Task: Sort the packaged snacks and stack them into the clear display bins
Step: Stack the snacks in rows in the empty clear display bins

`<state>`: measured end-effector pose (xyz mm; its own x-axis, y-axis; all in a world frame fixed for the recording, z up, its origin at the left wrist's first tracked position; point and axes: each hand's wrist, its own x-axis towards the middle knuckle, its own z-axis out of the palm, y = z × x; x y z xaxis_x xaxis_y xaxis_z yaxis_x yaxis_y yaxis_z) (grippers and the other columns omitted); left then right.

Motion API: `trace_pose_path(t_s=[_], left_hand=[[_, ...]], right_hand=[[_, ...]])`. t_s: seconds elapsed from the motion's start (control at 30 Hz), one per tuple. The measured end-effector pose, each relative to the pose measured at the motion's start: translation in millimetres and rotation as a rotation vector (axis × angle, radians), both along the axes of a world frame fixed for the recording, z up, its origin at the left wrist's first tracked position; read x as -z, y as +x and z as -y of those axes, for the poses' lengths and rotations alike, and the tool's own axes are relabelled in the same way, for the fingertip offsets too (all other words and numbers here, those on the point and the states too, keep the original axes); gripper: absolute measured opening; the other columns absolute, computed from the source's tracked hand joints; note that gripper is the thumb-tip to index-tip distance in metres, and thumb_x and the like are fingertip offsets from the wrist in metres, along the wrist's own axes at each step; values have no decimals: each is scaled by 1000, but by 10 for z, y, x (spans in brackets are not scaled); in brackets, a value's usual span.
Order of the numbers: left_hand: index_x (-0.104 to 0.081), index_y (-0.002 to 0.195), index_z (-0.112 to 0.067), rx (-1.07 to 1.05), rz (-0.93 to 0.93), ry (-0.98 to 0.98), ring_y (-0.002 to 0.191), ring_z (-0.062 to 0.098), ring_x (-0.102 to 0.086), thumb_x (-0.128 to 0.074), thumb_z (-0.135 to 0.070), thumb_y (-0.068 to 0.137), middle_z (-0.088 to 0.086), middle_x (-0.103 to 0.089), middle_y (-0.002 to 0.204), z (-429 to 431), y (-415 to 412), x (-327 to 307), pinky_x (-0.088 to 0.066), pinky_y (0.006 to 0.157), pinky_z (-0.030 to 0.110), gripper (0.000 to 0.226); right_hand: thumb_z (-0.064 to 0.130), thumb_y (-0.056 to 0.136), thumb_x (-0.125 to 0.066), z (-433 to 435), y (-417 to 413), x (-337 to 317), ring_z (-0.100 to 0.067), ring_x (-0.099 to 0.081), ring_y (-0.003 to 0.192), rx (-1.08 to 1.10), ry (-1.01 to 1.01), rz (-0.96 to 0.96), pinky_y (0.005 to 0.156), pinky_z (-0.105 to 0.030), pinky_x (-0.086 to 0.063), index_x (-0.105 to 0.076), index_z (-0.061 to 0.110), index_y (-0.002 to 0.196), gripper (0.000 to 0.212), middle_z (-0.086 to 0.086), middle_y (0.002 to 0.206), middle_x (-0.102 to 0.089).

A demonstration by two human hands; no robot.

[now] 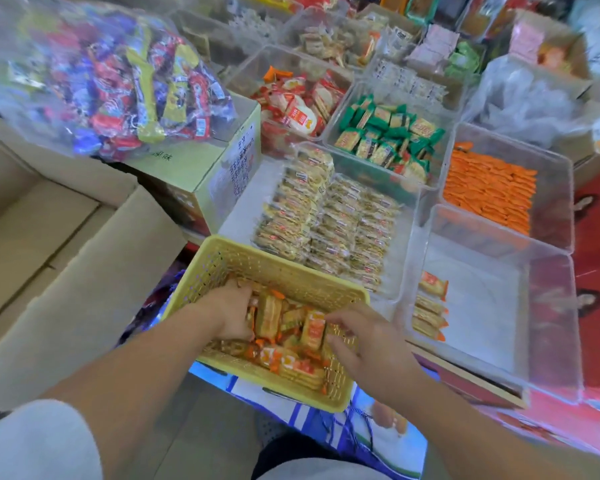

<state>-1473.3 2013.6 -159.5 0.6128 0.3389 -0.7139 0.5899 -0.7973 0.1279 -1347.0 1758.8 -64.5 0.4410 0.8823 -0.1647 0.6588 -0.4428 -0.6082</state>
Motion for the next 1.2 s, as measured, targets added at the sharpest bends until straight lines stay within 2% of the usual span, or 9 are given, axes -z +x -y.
trace_pose_path(t_s=[0.13, 0.27, 0.4, 0.57, 0.67, 0.8, 1.0, 1.13, 1.2], left_hand=[[-8, 163, -27, -31, -62, -104, 145, 38, -39, -92, -58, 60, 13, -15, 165, -21, -74, 63, -43, 114, 45, 137], [-12, 162, -32, -14, -58, -97, 128, 34, -56, -96, -31, 65, 10, -46, 152, -23, -101, 115, -53, 97, 39, 129], [-20, 159, -28, -14, -15, -74, 106, 31, -64, -88, -27, 71, 7, -62, 131, 5, -86, 122, -51, 72, 34, 111], [-19, 161, -27, -20, 4, -84, 80, 25, -57, -79, -20, 80, 10, -62, 130, 9, -105, 51, -42, 52, 27, 100], [-19, 161, -27, -38, 28, -137, 69, 19, -56, -79, -18, 81, 12, -62, 130, -15, -104, -38, -45, 49, 26, 101], [-7, 164, -31, -51, 70, -178, 96, 27, -66, -82, -25, 78, 13, -57, 142, -16, -127, -205, -60, 80, 39, 114], [0, 164, -29, -129, 287, -26, 109, 28, -65, -78, -37, 81, 5, -66, 126, 202, -342, -456, -57, 85, 42, 114], [-33, 157, -28, -464, 520, -119, 116, 23, -63, -82, -42, 76, -2, -65, 131, 303, -538, -622, -54, 91, 40, 95], [-61, 129, -34, -749, 684, -307, 98, 15, -69, -86, -37, 72, -11, -74, 109, 389, -633, -683, -55, 83, 36, 63]], right_hand=[[39, 100, -58, -344, -21, 108, -16, -58, 109, -26, -228, -79, 89, -30, -46, -58, 28, 136, 37, 5, 126, -55], [46, 96, -64, -674, -18, 238, -22, -64, 103, -59, -480, -168, 80, -29, -47, -53, 23, 142, 53, -5, 122, -64], [46, 88, -73, -806, -60, 381, -26, -63, 98, -215, -728, -120, 83, -34, -54, -40, 24, 152, 75, -9, 117, -65], [53, 78, -79, -790, -109, 479, -40, -47, 131, -416, -941, 98, 103, -46, -50, -26, 28, 158, 99, -14, 156, -28], [44, 80, -80, -777, -126, 558, -43, -45, 135, -441, -942, 152, 104, -47, -51, -21, 30, 160, 100, -14, 168, 1], [35, 77, -79, -706, -125, 663, -39, -58, 119, -422, -874, 122, 92, -41, -57, -32, 27, 154, 91, -14, 167, 5], [23, 70, -76, -731, -194, 662, -29, -63, 101, -389, -670, 112, 83, -37, -58, -71, 18, 107, 37, -6, 152, -27], [33, 74, -79, -756, -314, 658, -20, -61, 104, -249, -502, -21, 92, -32, -52, -73, 19, 92, 24, -2, 141, -36], [37, 81, -80, -782, -346, 623, -13, -56, 102, -70, -396, -103, 93, -27, -47, -67, 23, 78, 19, 0, 132, -44]])
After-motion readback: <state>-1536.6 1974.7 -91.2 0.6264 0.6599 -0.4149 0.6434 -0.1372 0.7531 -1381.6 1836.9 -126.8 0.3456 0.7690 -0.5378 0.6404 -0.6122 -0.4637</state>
